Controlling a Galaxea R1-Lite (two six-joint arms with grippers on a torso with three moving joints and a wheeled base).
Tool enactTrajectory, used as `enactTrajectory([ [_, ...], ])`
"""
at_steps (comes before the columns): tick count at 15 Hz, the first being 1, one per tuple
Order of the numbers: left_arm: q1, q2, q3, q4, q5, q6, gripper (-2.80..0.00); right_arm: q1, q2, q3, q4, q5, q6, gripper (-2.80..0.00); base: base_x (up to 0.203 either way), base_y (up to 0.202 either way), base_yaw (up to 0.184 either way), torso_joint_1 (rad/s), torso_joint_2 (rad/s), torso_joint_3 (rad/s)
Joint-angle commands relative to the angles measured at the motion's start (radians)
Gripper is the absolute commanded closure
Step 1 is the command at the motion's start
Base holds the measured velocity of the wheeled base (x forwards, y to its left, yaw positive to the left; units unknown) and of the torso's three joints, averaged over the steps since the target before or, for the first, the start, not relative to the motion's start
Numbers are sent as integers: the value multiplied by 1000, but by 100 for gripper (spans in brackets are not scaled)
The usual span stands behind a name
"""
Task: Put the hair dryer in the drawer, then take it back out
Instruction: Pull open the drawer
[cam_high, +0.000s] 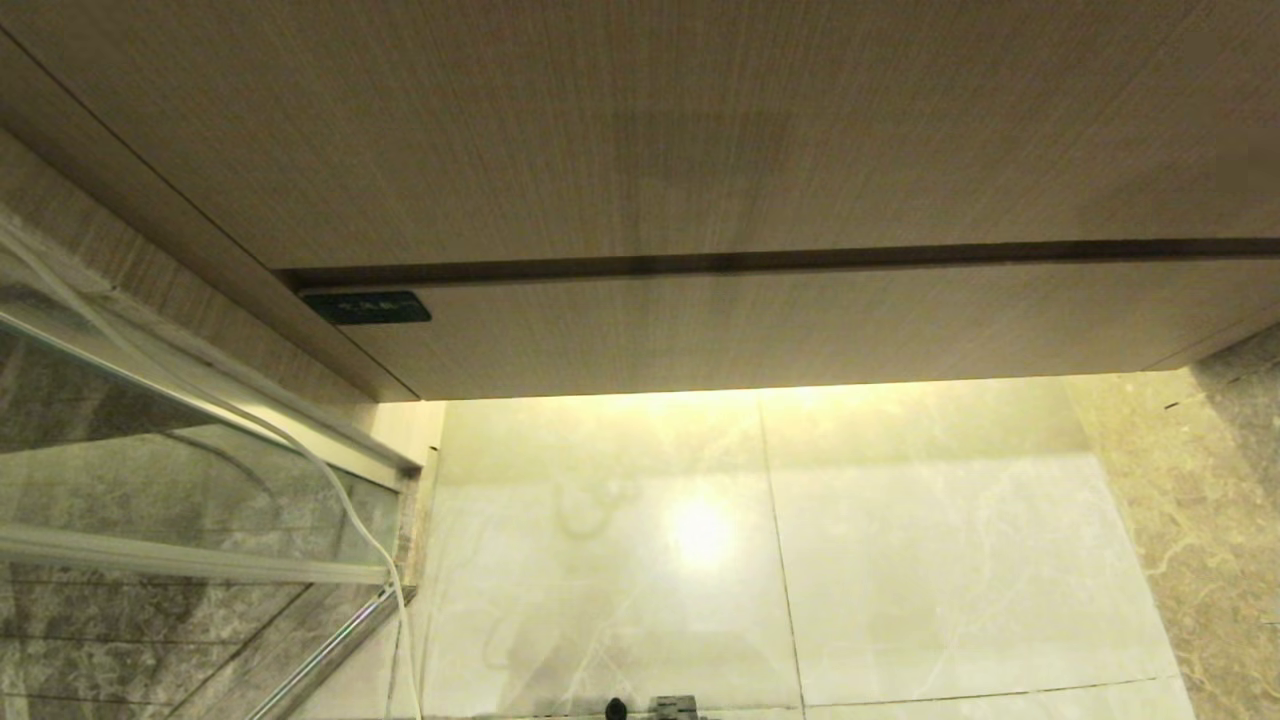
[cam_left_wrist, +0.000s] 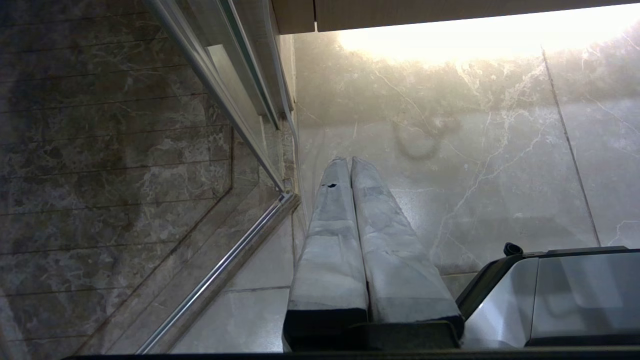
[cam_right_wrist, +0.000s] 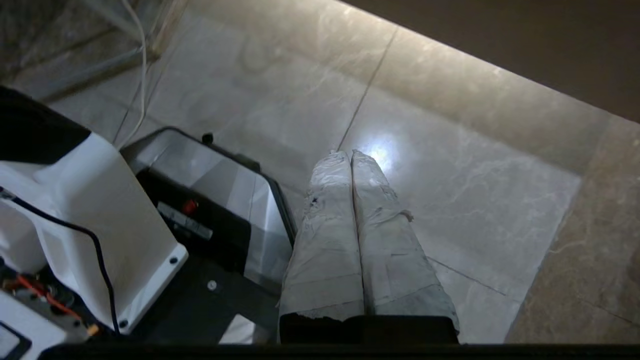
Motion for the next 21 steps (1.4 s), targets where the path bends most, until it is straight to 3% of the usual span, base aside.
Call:
enactTrajectory([
  [1, 0, 0, 1, 0, 0, 0, 0, 0, 149, -47, 21, 24, -80, 0, 0, 0, 0, 0, 0, 0],
  [6, 0, 0, 1, 0, 0, -1, 0, 3, 284, -75, 69, 167, -108, 0, 0, 0, 0, 0, 0, 0],
  [9, 0, 0, 0, 0, 0, 0, 0, 4, 396, -149, 95, 169, -100, 0, 0, 0, 0, 0, 0, 0],
  [15, 0, 0, 0, 0, 0, 0, 0, 45, 451, -165, 111, 174, -65, 0, 0, 0, 0, 0, 0, 0],
  [17, 0, 0, 0, 0, 0, 0, 0, 58, 453, -168, 183, 170, -74, 0, 0, 0, 0, 0, 0, 0],
  [19, 0, 0, 0, 0, 0, 0, 0, 100, 462, -175, 233, 168, -131, 0, 0, 0, 0, 0, 0, 0],
  [21, 0, 0, 0, 0, 0, 0, 0, 115, 475, -117, 234, 130, -283, 0, 0, 0, 0, 0, 0, 0],
])
